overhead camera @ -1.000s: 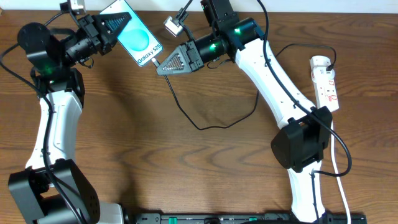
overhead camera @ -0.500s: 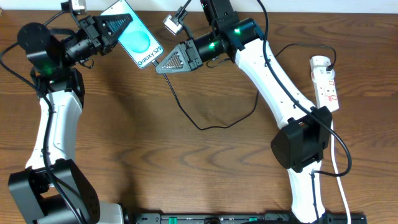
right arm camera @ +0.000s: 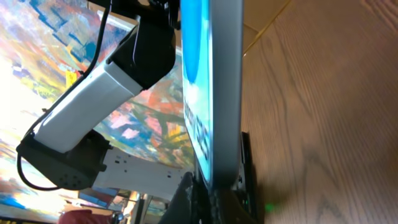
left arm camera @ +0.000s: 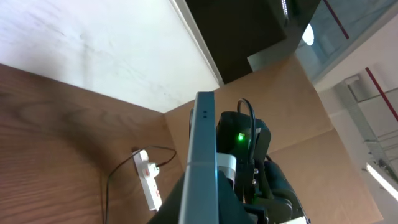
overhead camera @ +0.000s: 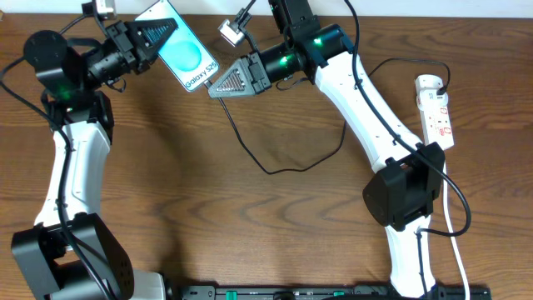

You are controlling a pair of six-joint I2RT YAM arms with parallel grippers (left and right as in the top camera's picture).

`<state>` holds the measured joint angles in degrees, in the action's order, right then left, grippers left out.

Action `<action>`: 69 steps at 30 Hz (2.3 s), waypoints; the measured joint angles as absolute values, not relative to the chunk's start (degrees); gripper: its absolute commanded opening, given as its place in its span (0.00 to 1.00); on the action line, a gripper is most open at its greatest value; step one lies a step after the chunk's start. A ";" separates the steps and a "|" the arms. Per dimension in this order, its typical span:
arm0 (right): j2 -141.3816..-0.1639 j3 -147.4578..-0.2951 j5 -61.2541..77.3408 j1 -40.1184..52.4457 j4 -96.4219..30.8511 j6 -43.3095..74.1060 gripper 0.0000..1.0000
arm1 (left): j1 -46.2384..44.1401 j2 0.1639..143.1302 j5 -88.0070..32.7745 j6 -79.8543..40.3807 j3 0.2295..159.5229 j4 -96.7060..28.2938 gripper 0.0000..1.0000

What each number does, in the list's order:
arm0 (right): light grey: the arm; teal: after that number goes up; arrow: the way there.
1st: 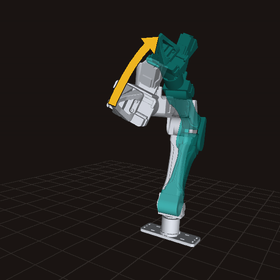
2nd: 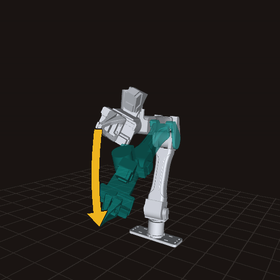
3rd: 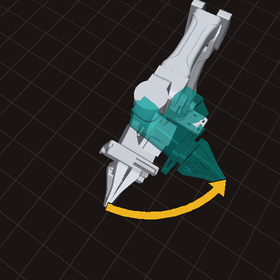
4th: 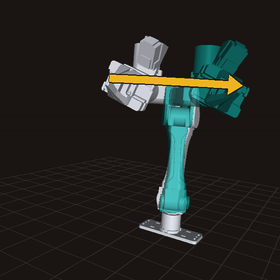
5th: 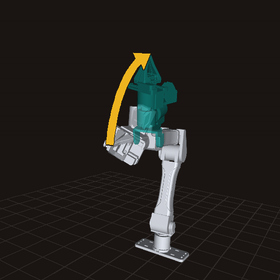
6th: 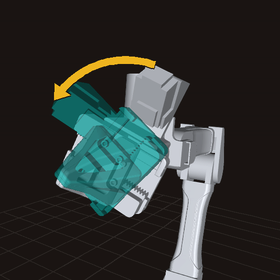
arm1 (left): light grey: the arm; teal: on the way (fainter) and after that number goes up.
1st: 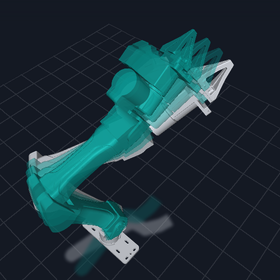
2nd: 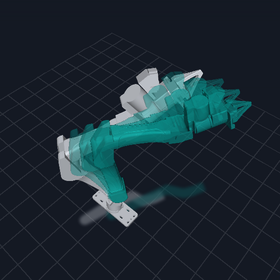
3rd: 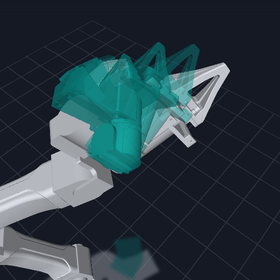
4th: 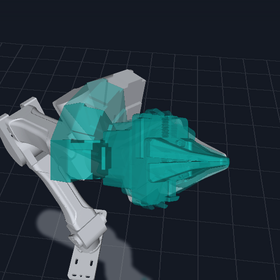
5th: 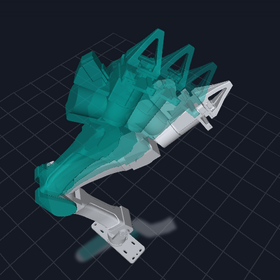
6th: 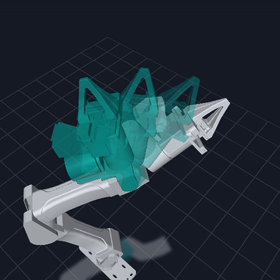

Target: Plug charger to phone and switch on socket

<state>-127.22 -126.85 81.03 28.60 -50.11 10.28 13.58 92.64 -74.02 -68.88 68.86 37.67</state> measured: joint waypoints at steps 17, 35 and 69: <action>-127.22 -126.91 80.23 28.25 -49.36 10.83 0.98 | 11.22 92.64 -81.14 -67.66 68.86 37.47 0.07; -127.22 -126.91 80.44 26.72 -48.66 11.11 0.99 | 11.25 92.64 -82.21 -65.34 68.88 34.39 0.08; -110.19 -127.31 43.18 14.04 -86.85 0.32 0.99 | 10.09 99.66 -44.53 -15.14 68.75 -35.83 0.07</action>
<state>-110.19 -127.31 43.18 14.04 -86.85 0.32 10.09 99.66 -44.53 -15.14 68.75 -35.83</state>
